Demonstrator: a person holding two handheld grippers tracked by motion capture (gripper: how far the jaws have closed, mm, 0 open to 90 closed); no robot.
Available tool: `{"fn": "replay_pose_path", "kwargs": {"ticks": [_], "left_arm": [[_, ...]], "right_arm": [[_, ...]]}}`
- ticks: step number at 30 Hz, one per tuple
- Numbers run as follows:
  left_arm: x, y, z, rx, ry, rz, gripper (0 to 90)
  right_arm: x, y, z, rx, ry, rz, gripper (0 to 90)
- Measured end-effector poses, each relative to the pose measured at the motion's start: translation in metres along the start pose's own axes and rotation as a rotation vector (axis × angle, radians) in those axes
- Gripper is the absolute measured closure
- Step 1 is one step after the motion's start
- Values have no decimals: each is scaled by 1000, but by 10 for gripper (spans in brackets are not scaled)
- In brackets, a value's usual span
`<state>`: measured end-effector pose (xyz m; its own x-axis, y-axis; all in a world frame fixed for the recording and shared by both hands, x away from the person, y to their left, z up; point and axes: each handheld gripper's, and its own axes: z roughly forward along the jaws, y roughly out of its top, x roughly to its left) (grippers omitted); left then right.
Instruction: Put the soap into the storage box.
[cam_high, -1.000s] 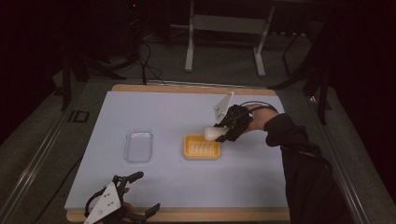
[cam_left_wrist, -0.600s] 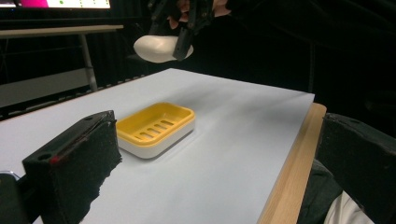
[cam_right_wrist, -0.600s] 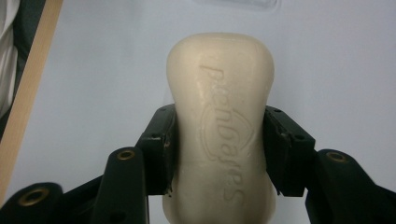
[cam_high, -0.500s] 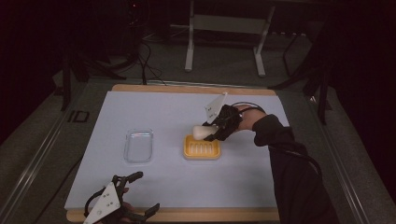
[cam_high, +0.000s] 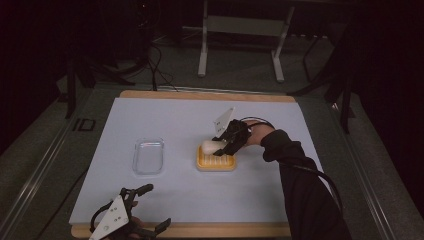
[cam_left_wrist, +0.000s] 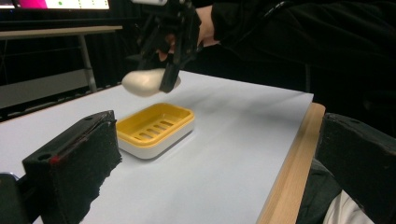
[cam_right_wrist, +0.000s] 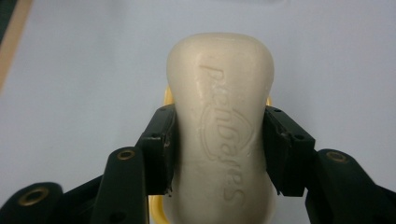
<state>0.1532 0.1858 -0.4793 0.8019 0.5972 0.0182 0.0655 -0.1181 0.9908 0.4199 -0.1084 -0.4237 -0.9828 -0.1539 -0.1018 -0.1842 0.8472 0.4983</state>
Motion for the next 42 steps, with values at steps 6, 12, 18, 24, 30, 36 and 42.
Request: {"fn": "replay_pose_path", "kwargs": {"ticks": [6, 12, 18, 24, 30, 36, 42], "left_arm": [[0, 0, 0, 1, -1, -1, 0], [0, 0, 0, 1, -1, 1, 0], [0, 0, 0, 1, -2, 2, 0], [0, 0, 0, 3, -1, 2, 0], [0, 0, 0, 3, -1, 1, 0], [0, 0, 0, 0, 3, 2, 0], [0, 0, 1, 5, 1, 3, 0]], "right_arm": [[-2, -12, 19, 18, 19, 27, 496], [-3, -18, 33, 42, 25, 45, 496], [-7, -27, 46, 42, 20, 67, 496], [-10, -31, 60, 72, 34, 90, 495], [-11, -32, 65, 82, 38, 101, 495], [-10, -31, 66, 85, 47, 107, 486], [-11, -28, 59, 93, 31, 103, 433]]}}
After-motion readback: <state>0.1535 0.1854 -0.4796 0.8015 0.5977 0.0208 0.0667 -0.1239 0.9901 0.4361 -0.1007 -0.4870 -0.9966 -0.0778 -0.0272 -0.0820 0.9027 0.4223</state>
